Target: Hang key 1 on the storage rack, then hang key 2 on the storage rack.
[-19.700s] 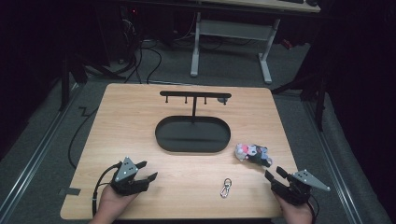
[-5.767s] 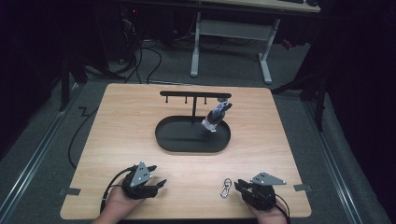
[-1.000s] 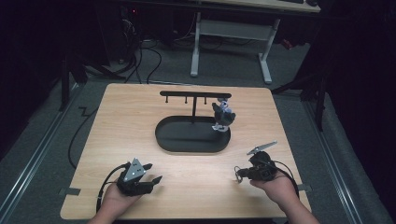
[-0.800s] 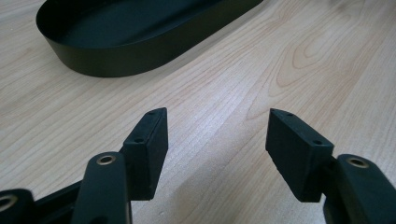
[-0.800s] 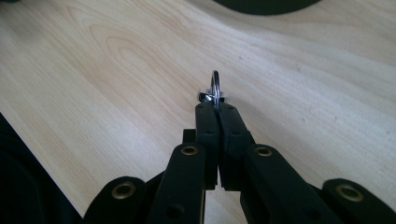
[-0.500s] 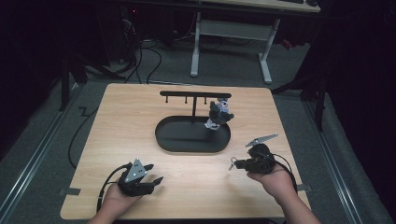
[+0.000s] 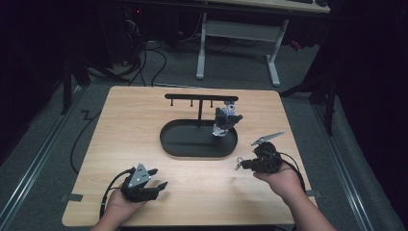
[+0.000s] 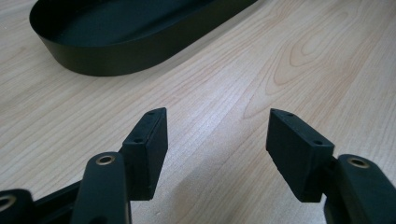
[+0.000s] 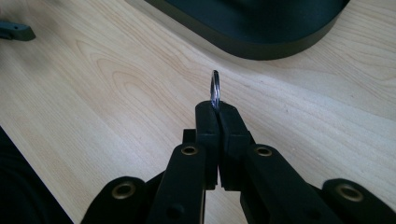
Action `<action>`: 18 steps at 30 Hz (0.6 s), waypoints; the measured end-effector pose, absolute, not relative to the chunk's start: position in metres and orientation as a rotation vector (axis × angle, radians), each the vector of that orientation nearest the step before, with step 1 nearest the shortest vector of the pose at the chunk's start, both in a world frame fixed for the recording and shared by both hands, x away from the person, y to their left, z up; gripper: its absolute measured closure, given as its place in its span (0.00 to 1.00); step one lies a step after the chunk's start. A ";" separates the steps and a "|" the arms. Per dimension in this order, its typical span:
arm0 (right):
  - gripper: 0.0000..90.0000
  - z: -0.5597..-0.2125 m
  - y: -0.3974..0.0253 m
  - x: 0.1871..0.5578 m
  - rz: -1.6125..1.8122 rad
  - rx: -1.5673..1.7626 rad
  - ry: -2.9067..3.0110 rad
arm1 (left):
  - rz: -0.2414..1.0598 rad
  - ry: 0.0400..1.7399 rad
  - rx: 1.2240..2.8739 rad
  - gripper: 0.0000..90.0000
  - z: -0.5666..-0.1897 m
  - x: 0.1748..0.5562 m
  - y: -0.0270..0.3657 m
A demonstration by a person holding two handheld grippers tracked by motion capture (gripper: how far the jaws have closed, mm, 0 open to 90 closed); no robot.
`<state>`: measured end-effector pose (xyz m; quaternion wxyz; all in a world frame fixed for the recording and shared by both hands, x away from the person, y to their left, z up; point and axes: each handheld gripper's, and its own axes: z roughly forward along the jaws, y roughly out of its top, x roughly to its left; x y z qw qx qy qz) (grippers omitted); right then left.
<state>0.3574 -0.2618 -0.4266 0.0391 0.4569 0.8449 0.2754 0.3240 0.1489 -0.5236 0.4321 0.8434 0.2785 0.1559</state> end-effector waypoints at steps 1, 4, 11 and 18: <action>0.99 -0.426 -0.261 0.358 0.841 1.401 2.589 | 0.390 0.693 2.101 0.44 -0.524 0.324 0.149; 0.99 -0.425 -0.258 0.360 0.829 1.387 2.596 | 0.390 0.686 2.102 0.44 -0.523 0.322 0.148; 0.99 -0.420 -0.247 0.365 0.867 1.370 2.597 | 0.385 0.684 2.097 0.44 -0.524 0.322 0.150; 0.99 -0.412 -0.235 0.379 0.876 1.350 2.598 | 0.403 0.676 2.095 0.44 -0.521 0.316 0.154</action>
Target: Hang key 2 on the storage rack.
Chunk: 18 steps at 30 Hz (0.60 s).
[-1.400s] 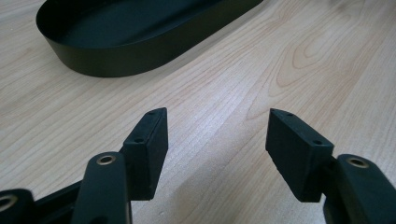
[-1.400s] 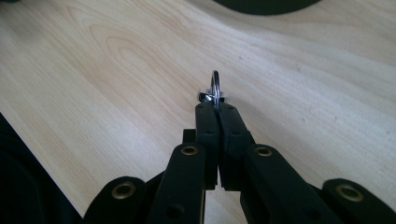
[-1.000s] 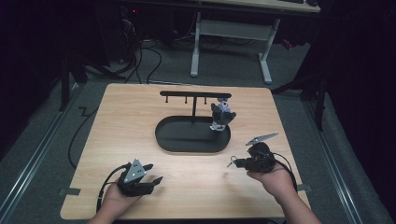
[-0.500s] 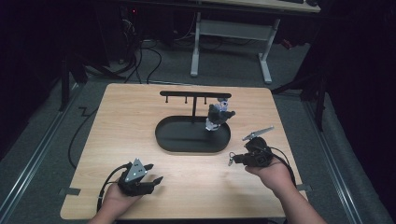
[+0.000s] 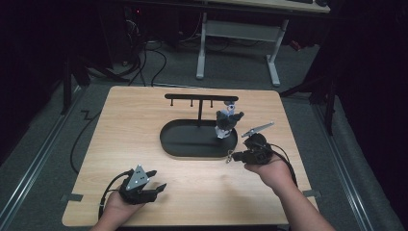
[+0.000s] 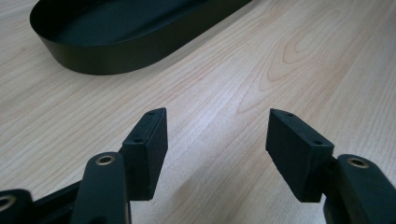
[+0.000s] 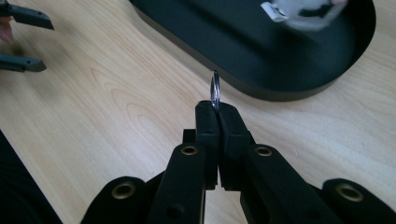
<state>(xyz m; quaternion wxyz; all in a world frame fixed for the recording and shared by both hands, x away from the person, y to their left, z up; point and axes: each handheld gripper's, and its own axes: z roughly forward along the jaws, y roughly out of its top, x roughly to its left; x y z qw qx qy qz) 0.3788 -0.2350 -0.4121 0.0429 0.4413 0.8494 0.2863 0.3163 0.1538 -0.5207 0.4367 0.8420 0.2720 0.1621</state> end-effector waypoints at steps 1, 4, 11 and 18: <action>0.99 -0.411 -0.234 0.380 0.876 1.346 2.595 | 0.400 0.680 2.093 0.44 -0.520 0.316 0.154; 0.99 -0.407 -0.229 0.386 0.869 1.339 2.599 | 0.395 0.691 2.080 0.44 -0.520 0.317 0.154; 0.99 -0.397 -0.221 0.398 0.867 1.322 2.601 | 0.391 0.678 2.100 0.44 -0.521 0.316 0.152; 0.99 -0.388 -0.213 0.413 0.875 1.320 2.594 | 0.372 0.681 2.105 0.44 -0.524 0.316 0.151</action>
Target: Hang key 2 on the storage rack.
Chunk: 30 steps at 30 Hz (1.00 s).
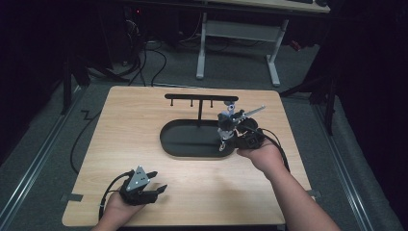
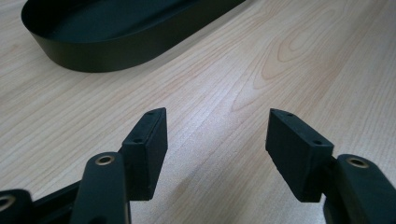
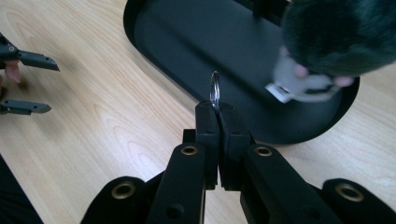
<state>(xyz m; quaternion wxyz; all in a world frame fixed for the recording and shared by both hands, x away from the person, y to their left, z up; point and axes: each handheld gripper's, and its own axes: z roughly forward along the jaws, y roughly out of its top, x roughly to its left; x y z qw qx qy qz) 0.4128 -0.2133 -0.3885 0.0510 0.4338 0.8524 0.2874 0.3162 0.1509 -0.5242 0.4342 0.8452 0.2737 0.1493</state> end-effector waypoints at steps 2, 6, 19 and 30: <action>0.99 -0.387 -0.211 0.416 0.883 1.329 2.592 | 0.373 0.678 2.113 0.44 -0.525 0.316 0.151; 0.99 -0.383 -0.205 0.423 0.874 1.313 2.597 | 0.375 0.677 2.103 0.44 -0.523 0.316 0.151; 0.99 -0.365 -0.193 0.447 0.886 1.321 2.586 | 0.369 0.679 2.106 0.44 -0.523 0.316 0.153; 0.99 -0.350 -0.182 0.469 0.887 1.311 2.574 | 0.368 0.668 2.119 0.44 -0.524 0.318 0.152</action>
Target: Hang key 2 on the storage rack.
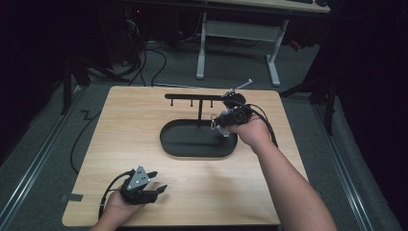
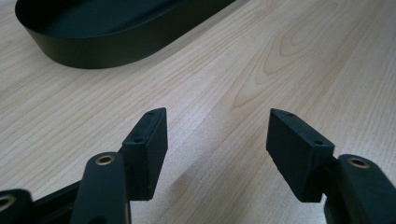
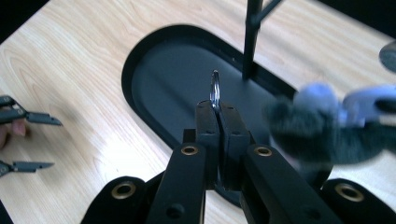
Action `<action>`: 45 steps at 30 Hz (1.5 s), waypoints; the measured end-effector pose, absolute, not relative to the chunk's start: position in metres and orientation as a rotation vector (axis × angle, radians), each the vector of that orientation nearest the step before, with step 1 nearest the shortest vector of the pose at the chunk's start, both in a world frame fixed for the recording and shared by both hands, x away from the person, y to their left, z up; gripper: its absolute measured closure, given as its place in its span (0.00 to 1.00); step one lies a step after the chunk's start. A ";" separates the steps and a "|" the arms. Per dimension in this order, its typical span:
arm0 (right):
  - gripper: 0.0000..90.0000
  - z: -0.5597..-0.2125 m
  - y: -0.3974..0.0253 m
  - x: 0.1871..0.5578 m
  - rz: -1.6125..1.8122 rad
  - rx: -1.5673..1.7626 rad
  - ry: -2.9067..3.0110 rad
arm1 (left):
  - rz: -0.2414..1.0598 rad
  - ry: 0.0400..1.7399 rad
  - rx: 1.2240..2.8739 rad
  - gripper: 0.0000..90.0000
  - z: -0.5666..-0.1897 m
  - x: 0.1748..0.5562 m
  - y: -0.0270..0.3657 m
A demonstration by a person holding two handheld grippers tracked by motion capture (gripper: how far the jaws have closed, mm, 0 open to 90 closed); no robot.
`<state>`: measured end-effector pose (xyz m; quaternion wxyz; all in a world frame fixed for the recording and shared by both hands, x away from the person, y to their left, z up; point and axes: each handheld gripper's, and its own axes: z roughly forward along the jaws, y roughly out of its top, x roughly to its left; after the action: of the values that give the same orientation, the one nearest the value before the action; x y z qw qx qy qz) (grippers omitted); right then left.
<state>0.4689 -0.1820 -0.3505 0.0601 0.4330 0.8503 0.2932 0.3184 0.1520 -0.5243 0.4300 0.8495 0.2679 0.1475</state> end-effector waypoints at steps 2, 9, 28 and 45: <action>0.99 -0.346 -0.180 0.472 0.891 1.302 2.571 | 0.368 0.669 2.118 0.44 -0.524 0.319 0.152; 0.99 -0.337 -0.172 0.482 0.866 1.295 2.561 | 0.370 0.666 2.111 0.44 -0.523 0.318 0.153; 0.99 -0.335 -0.174 0.503 0.816 1.336 2.543 | 0.363 0.661 2.123 0.44 -0.524 0.320 0.152; 0.94 -0.340 -0.175 0.521 0.806 1.401 2.483 | 0.363 0.655 2.122 0.44 -0.524 0.320 0.152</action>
<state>0.5214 -0.1747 -0.3400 0.0893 0.4710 0.8347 0.2710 0.3201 0.1521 -0.5241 0.4312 0.8508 0.2628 0.1454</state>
